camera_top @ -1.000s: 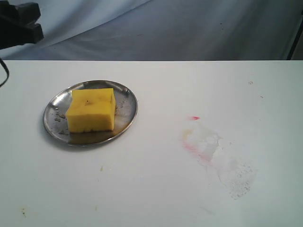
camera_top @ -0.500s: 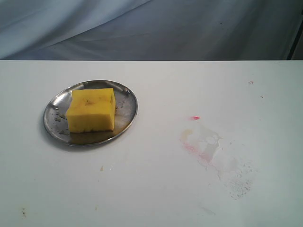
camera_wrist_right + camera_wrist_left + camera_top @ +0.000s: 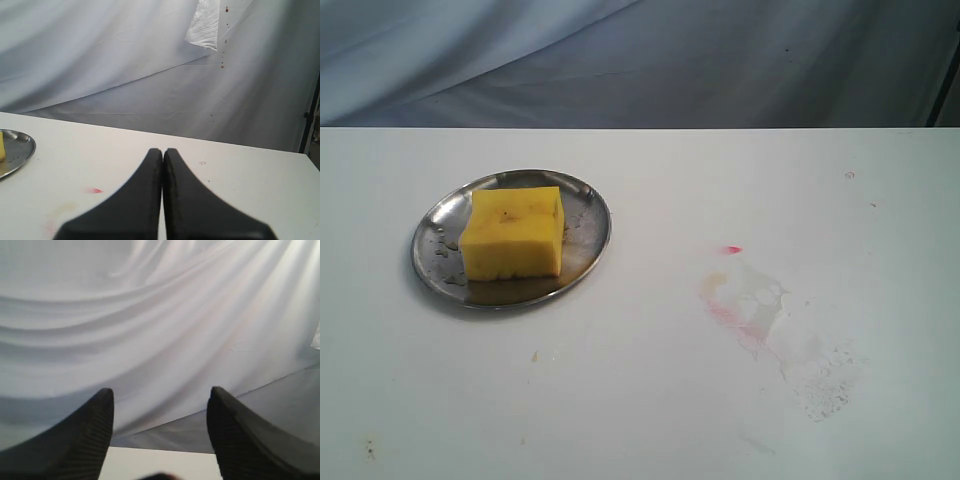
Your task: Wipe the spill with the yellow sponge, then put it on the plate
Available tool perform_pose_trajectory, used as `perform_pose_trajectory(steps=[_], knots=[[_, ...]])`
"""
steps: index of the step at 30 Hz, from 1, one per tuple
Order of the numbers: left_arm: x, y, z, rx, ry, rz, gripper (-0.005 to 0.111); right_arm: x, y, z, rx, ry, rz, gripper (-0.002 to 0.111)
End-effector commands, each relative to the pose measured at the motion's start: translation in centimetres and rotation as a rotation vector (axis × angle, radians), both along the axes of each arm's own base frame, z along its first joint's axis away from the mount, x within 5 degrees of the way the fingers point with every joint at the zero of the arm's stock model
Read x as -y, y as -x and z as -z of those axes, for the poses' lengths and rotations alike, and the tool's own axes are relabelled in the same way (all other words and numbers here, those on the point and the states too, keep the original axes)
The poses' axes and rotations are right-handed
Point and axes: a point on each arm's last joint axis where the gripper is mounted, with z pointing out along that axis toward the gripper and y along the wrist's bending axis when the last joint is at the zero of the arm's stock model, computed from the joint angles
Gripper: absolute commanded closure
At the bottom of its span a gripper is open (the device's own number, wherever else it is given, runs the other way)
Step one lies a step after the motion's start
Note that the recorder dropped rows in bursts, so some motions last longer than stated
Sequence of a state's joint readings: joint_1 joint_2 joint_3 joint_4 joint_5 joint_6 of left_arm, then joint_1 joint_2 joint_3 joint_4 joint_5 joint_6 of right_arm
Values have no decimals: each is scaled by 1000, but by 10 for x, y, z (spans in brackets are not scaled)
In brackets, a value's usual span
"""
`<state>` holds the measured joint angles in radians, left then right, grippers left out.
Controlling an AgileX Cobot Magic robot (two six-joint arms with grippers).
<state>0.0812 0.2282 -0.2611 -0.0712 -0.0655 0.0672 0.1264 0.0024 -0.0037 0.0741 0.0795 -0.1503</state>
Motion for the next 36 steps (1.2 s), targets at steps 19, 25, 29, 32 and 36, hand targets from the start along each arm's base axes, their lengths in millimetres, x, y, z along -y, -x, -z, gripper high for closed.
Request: perform_pose_trajectory(steps=[19,25,29,32,36], knots=[[10,31,23,-122,206,111,107,1,0,1,3,6,9,108],[11,31,27,-160,207,117,107,1,0,1,3,6,9,108],[11,31,25,-137,201,112,107,1,0,1,3,6,9,108],[10,30,26,-120,200,106,107,1,0,1,3,6,9,108],[9,24,42,-138,229,101,107,1,0,1,3,6,9,108]])
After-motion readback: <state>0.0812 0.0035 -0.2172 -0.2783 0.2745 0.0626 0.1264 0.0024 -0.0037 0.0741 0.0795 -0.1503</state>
